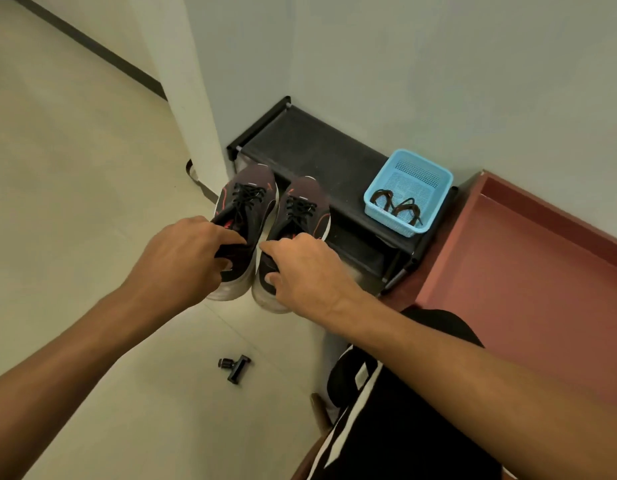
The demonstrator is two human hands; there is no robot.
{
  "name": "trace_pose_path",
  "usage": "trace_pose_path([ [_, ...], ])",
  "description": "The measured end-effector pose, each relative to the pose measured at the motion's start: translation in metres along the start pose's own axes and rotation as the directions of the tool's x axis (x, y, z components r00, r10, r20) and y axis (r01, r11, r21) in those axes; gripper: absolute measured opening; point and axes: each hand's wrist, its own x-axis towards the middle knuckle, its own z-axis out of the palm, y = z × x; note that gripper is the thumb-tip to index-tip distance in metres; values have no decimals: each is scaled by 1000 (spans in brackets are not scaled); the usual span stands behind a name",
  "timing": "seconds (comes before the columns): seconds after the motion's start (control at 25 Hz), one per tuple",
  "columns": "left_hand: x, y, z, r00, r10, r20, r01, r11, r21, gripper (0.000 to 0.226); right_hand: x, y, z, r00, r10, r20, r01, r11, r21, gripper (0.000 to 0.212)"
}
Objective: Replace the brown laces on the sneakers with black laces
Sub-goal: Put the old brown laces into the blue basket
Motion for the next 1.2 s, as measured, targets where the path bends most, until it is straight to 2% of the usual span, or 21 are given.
trace_pose_path([
  [0.2,16,-35,39,997,-29,65,30,1000,-8,44,42,-3,45,994,-3,107,-2,999,48,15],
  [0.32,45,-55,68,995,-29,100,36,997,-67,44,73,12,73,985,49,163,-62,995,74,10],
  [0.48,99,-77,104,991,16,132,0,993,-121,45,117,36,106,977,137,165,-150,986,75,7],
  [0.6,142,-82,126,997,45,57,-38,991,-127,46,151,57,116,975,193,107,-203,975,92,8],
  [0.72,186,-85,144,998,56,-12,-57,989,-139,46,182,81,120,976,214,42,-216,974,73,43],
  [0.76,200,-88,149,998,52,-35,-57,989,-139,46,191,88,123,974,226,26,-227,971,72,48],
  [0.92,245,-84,170,991,18,-136,-38,989,-145,43,221,113,133,956,293,-23,-291,954,74,44],
  [1.2,286,-69,208,981,25,-191,-51,990,-128,44,236,121,163,966,237,-99,-246,966,-84,30],
])
